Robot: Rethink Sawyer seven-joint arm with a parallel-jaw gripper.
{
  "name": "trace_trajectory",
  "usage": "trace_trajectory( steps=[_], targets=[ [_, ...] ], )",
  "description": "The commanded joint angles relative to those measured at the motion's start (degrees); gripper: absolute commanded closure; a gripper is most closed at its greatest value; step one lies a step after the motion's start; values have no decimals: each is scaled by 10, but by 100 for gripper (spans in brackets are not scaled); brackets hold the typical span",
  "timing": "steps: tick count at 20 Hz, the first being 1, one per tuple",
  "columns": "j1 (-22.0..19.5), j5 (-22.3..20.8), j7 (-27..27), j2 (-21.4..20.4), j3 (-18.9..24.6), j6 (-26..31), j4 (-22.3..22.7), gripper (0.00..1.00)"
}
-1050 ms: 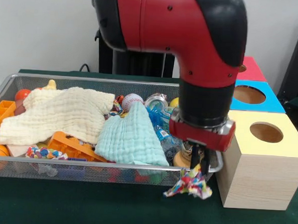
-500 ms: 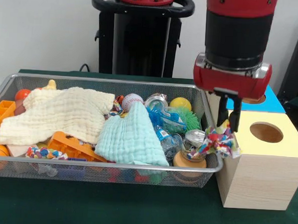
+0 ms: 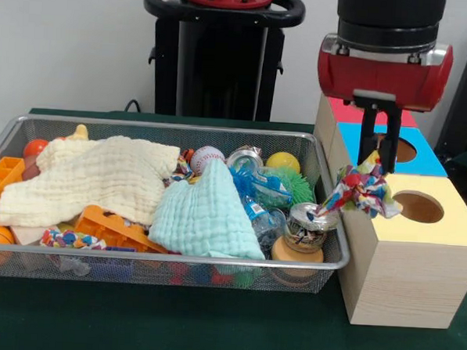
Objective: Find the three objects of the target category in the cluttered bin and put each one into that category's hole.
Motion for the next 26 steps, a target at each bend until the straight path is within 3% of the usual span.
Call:
trace_trajectory(
  steps=[1, 13, 18, 26],
  targets=[
    [8, 12, 97, -11, -6, 17, 85, 100],
    [87, 13, 144, -48, -58, 17, 131, 100],
    [117, 19, 157, -62, -77, -20, 170, 100],
    [99, 36, 107, -63, -63, -106, 233, 100]
  ],
)
